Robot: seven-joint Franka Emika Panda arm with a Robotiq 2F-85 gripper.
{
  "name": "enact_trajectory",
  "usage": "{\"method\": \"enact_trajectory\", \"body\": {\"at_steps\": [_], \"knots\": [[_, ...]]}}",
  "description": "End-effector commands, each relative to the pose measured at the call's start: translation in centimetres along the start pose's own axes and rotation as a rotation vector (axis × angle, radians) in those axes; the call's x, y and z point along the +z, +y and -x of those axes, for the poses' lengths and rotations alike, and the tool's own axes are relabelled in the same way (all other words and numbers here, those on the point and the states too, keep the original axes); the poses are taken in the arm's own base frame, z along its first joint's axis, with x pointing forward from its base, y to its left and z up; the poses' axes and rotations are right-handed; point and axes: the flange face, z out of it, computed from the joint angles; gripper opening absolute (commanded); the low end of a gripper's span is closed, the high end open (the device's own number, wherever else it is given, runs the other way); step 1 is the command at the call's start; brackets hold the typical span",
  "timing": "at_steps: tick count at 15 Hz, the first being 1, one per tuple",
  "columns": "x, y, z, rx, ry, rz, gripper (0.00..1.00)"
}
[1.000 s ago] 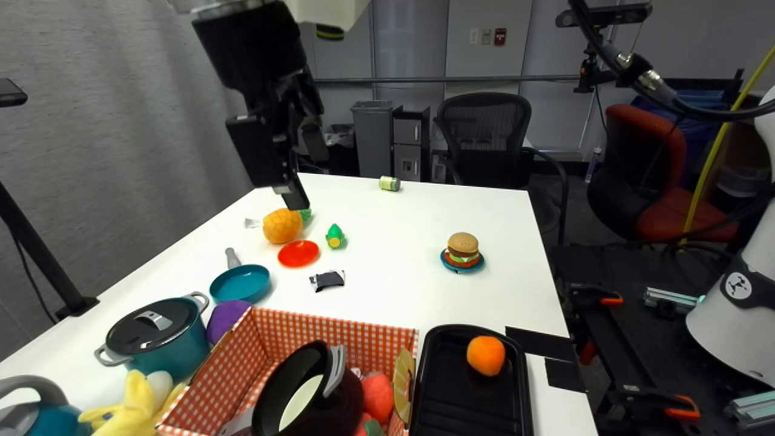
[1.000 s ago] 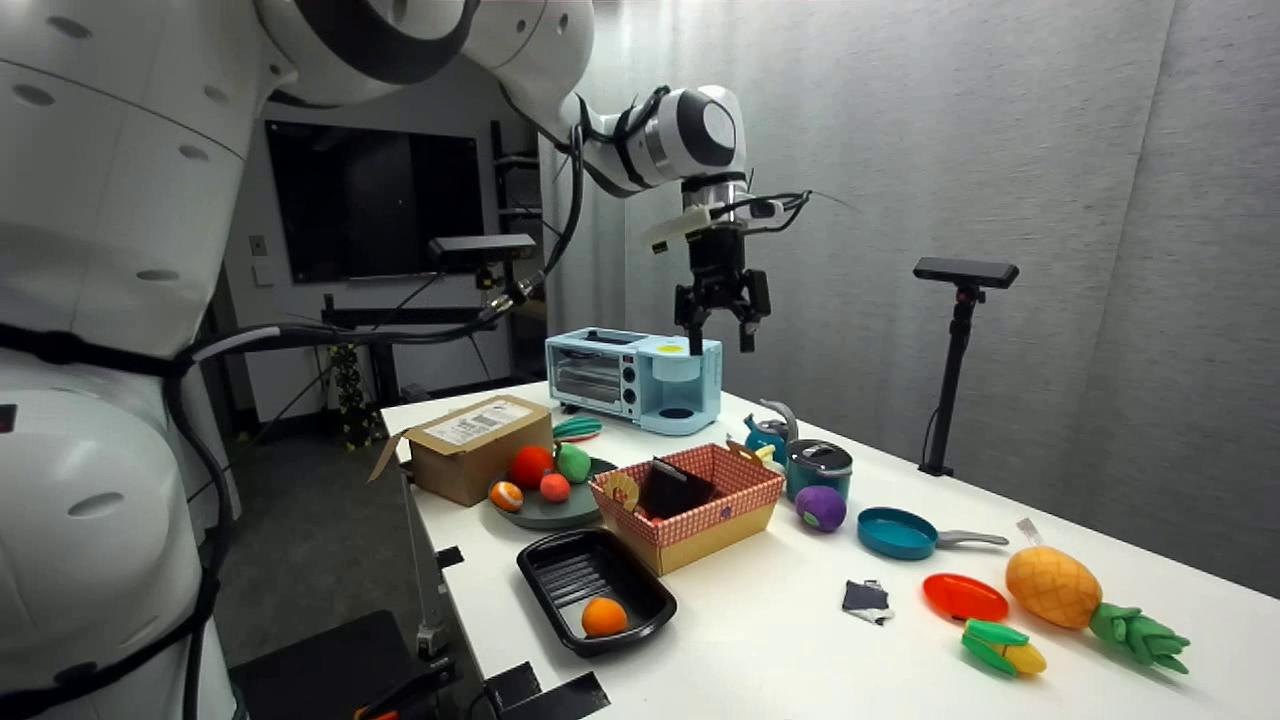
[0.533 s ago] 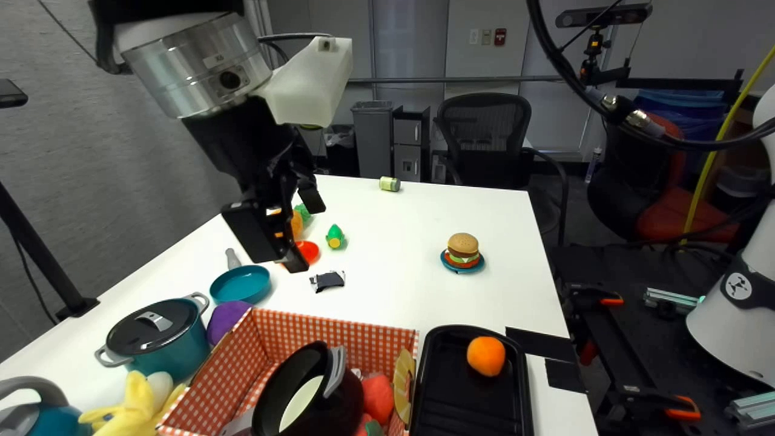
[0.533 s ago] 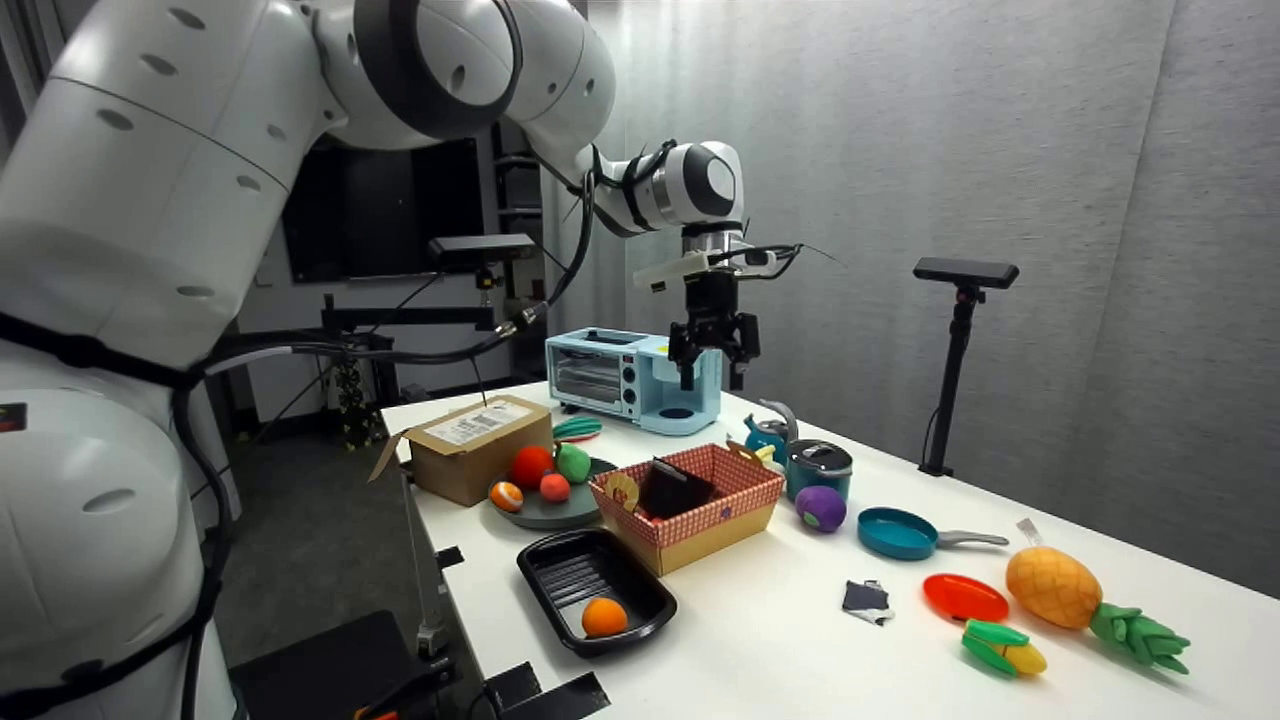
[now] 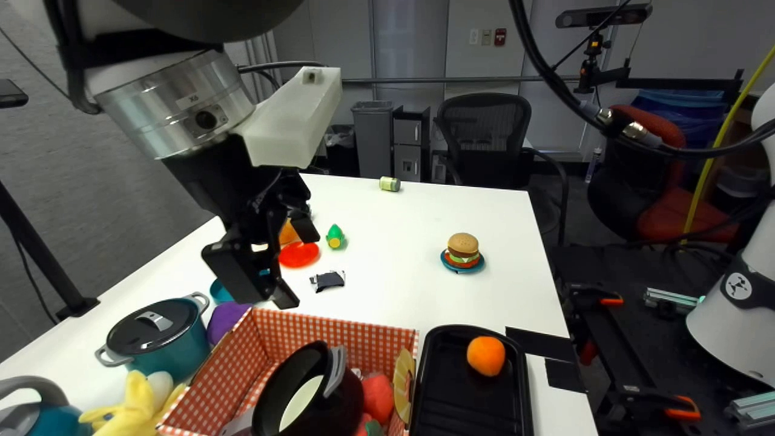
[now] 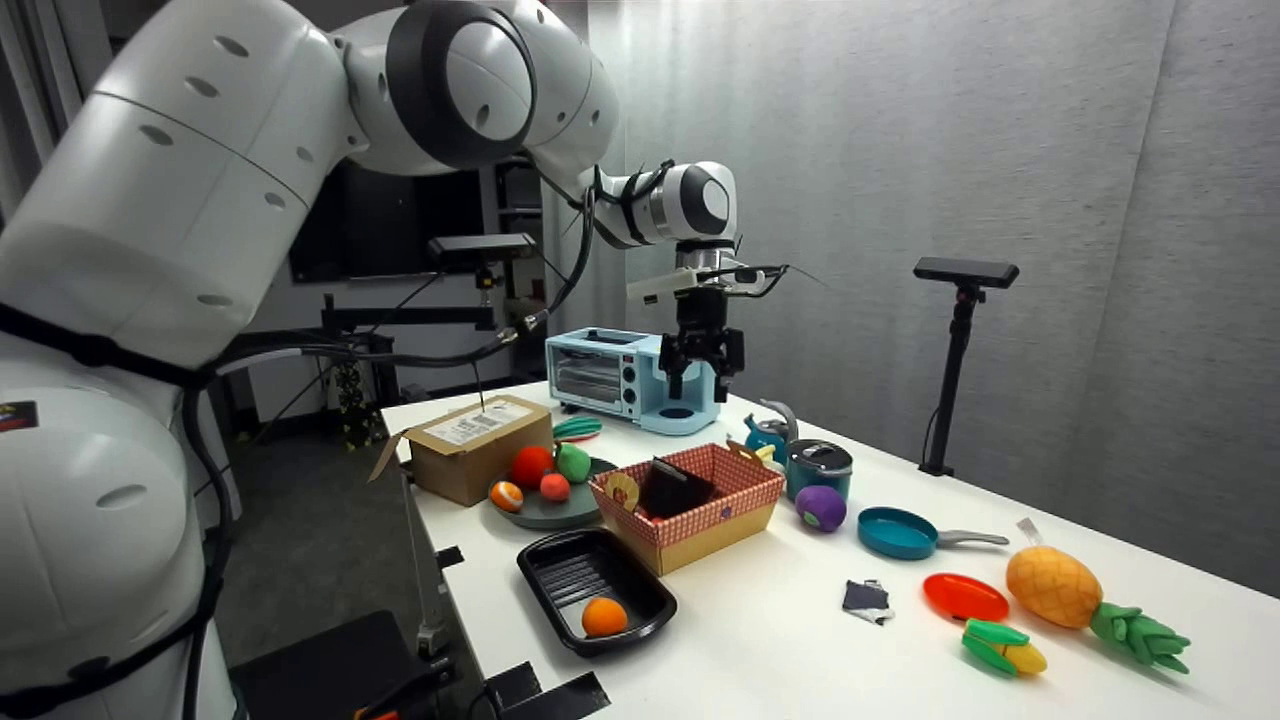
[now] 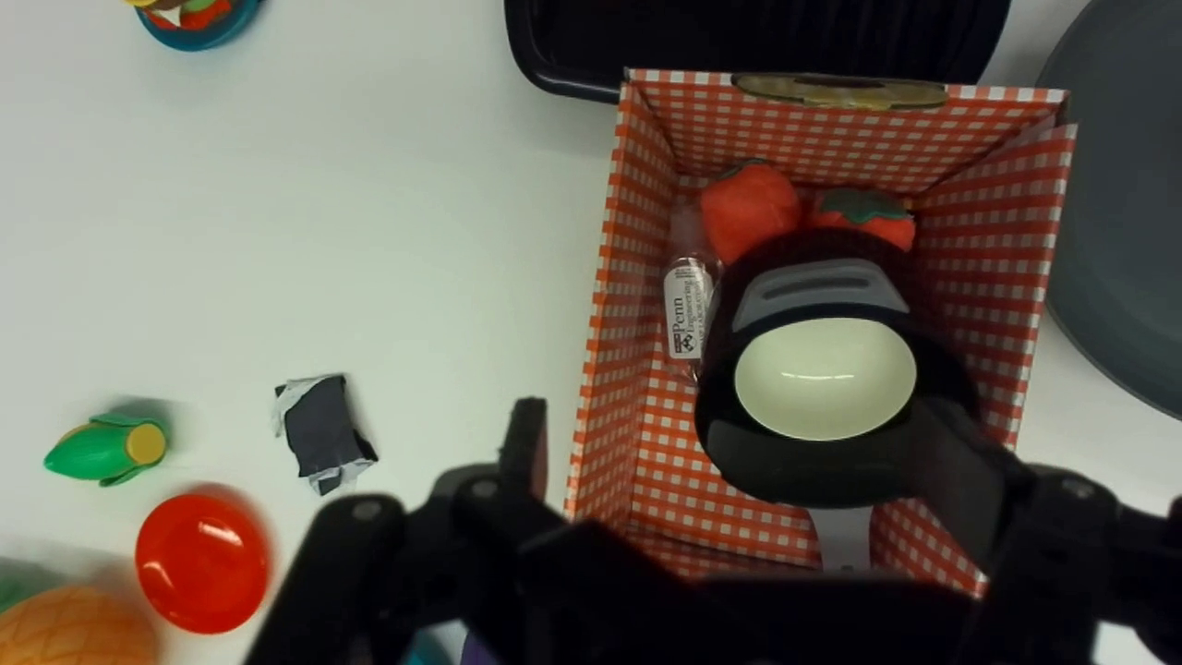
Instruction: Remove the pot from the box and pick up the orange plush toy
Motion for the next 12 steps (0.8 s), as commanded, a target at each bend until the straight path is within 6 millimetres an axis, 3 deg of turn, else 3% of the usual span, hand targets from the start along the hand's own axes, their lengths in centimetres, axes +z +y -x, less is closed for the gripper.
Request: {"method": "enact_trajectory", "body": {"at_steps": [1, 8, 12], "knots": [[0.6, 0.4, -2.3, 0.034, -0.005, -0.052, 0.99], [3.9, 2.2, -6.5, 0.24, -0.009, -0.14, 0.97], [5.6, 2.5, -7.5, 0.37, -0.055, -0.159, 1.0]]}}
